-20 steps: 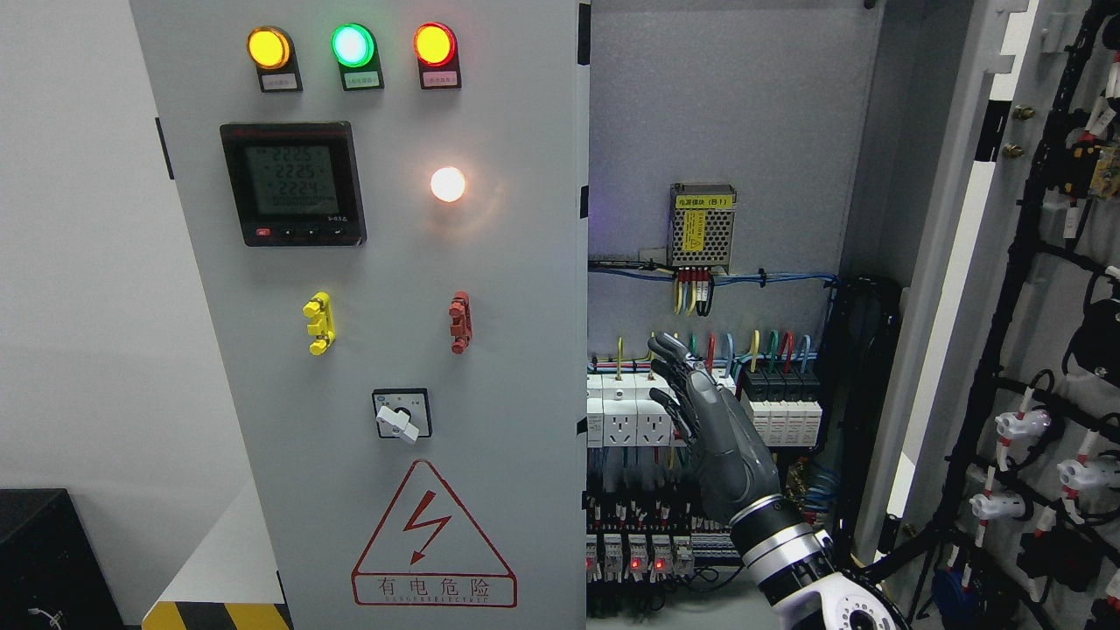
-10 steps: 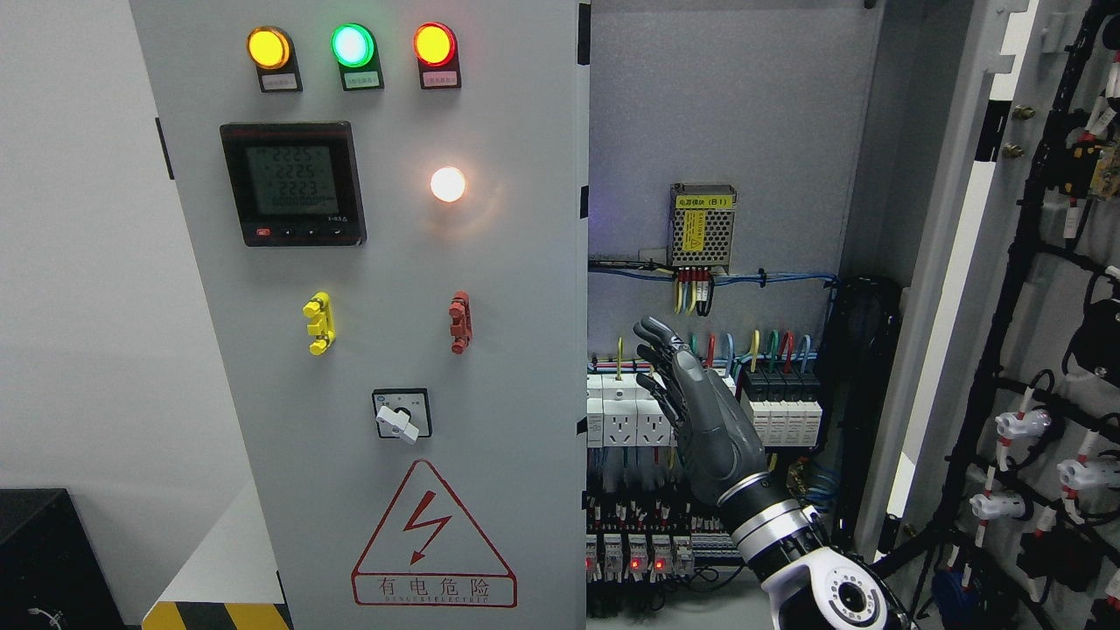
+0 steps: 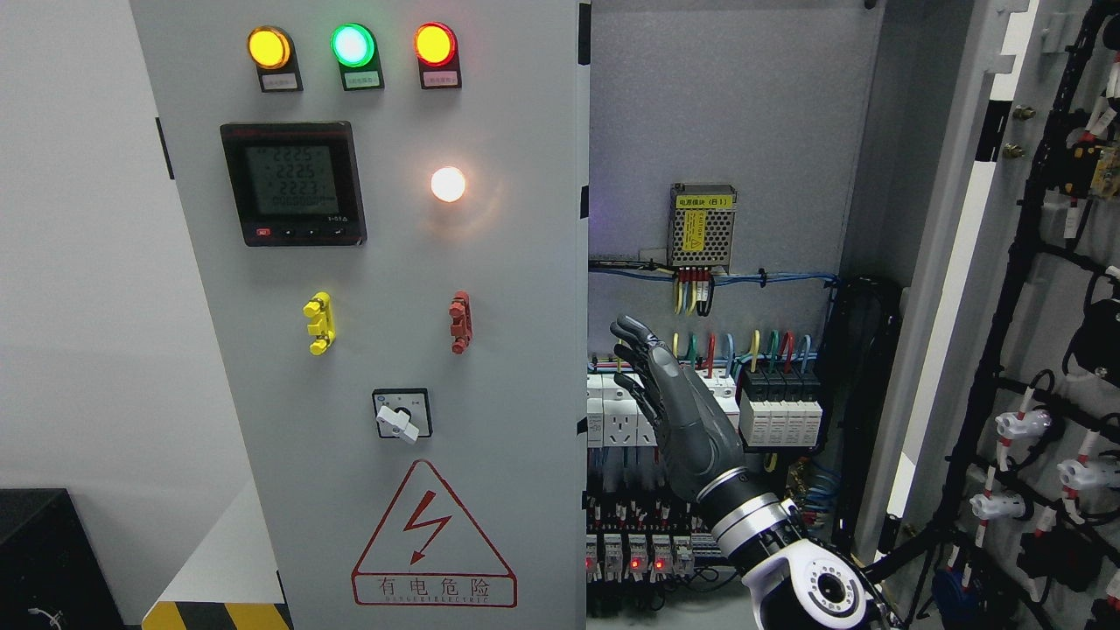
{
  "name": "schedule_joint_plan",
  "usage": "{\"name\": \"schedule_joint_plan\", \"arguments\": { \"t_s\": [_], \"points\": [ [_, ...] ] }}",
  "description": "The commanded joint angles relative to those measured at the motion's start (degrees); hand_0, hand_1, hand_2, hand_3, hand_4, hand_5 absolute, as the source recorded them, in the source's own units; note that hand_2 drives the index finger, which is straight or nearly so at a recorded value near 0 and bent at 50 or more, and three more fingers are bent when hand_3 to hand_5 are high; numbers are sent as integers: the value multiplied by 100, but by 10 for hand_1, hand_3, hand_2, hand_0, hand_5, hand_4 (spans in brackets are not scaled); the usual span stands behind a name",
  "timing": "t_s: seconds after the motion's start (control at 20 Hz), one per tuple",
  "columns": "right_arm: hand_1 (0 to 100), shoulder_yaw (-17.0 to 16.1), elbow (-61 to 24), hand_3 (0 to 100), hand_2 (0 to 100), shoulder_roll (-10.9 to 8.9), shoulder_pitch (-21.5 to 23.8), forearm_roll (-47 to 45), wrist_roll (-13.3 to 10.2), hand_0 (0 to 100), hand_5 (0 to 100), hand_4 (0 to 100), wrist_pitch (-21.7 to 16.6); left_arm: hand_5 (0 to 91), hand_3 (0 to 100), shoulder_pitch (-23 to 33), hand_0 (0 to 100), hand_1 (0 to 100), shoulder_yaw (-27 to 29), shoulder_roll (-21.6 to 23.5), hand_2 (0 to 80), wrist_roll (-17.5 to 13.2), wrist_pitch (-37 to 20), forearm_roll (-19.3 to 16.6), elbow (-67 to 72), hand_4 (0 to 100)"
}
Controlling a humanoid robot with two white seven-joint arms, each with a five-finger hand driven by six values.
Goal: Open door with both hands
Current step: 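Move right hand toward the inner edge of the warning-sign door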
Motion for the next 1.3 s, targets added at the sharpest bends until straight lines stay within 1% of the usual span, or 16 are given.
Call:
{"name": "schedule_joint_plan", "arguments": {
  "t_s": [0.0, 0.1, 0.6, 0.7, 0.75, 1.0, 1.25],
  "points": [
    [131, 61, 133, 0, 0, -39, -66, -219, 3, 99, 0, 0, 3, 0, 0, 158, 120, 556, 0, 0, 0, 2, 0, 28, 0, 0],
    [130, 61, 125, 0, 0, -39, -66, -378, 3, 100, 0, 0, 12, 0, 0, 158, 120, 556, 0, 0, 0, 2, 0, 28, 0, 0],
    [130, 105, 107, 0, 0, -83, -66, -554, 11, 100, 0, 0, 3, 0, 0, 158, 120, 556, 0, 0, 0, 2, 0, 28, 0, 0],
    [130, 105, 124, 0, 0, -100, -74, -555, 151, 100, 0, 0, 3, 0, 0, 158, 120, 556, 0, 0, 0, 2, 0, 28, 0, 0],
    [130, 96, 124, 0, 0, -109, -92, -555, 178, 100, 0, 0, 3, 0, 0, 158, 120, 556, 0, 0, 0, 10, 0, 28, 0, 0],
    [130, 43, 203, 0, 0, -118, -145, -555, 161, 100, 0, 0, 12, 0, 0, 158, 120, 556, 0, 0, 0, 2, 0, 28, 0, 0],
    [130, 43, 396, 0, 0, -136, -241, -668, 214, 100, 0, 0, 12, 0, 0, 158, 120, 556, 0, 0, 0, 2, 0, 28, 0, 0]
  ]
}}
